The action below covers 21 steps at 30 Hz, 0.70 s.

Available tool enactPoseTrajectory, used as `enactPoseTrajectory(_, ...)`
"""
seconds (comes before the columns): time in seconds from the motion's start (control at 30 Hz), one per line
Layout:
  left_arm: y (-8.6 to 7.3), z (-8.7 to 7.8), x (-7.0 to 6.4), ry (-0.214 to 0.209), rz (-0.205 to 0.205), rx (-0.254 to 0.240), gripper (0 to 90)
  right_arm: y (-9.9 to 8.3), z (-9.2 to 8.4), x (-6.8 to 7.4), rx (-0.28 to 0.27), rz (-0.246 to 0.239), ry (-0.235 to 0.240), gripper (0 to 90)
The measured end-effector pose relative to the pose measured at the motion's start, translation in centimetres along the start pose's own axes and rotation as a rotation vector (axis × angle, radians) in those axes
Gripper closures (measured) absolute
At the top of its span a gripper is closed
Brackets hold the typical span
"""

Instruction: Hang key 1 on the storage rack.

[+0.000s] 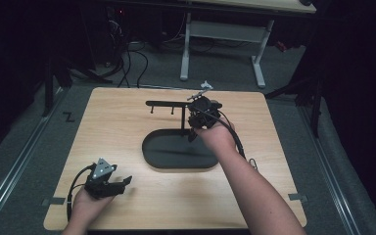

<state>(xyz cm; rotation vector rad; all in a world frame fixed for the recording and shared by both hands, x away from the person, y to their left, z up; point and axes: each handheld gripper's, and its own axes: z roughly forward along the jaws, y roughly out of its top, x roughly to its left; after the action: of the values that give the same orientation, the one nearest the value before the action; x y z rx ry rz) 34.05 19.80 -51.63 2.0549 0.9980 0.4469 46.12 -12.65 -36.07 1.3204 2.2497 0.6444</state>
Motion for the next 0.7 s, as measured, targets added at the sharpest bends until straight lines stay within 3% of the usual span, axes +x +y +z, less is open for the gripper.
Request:
enactPoseTrajectory(0.37, 0.0, 0.1, -0.1, -0.003, 0.004, 0.006, 27.4, -0.5, -0.6, -0.4, -0.008, 0.009, 0.011, 60.9)
enactPoseTrajectory(0.7, 0.0, 0.2, -0.2, -0.001, 0.008, 0.013, 27.4, -1.0, -0.6, -0.6, -0.021, 0.003, 0.009, 67.6)
